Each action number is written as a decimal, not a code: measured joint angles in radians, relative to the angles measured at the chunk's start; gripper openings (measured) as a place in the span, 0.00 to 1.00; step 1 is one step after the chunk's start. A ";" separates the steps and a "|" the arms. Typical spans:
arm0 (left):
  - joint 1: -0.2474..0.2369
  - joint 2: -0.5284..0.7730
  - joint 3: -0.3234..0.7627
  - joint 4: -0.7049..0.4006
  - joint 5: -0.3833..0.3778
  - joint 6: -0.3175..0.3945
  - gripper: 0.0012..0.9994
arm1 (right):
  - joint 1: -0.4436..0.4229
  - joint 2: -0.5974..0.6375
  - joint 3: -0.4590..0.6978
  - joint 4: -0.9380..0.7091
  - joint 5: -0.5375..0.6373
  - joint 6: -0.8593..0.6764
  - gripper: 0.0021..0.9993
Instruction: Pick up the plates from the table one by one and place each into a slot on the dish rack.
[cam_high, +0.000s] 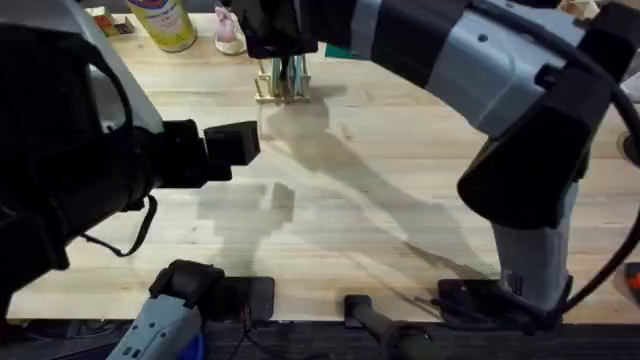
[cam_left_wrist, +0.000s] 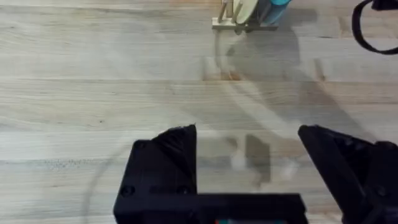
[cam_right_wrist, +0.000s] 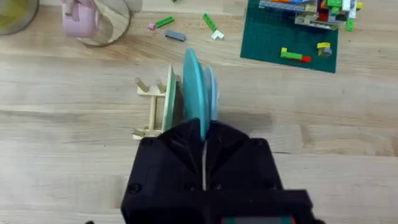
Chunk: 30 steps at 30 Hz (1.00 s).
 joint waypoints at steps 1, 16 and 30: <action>0.000 0.000 0.000 0.000 0.000 0.000 0.99 | 0.000 0.000 0.000 -0.001 -0.002 0.000 0.03; 0.000 0.000 0.000 -0.012 0.000 0.000 0.99 | 0.001 0.064 0.000 -0.044 -0.014 0.041 0.03; 0.000 0.000 0.000 -0.011 0.000 0.000 0.99 | 0.002 0.073 0.000 -0.045 -0.018 0.045 0.03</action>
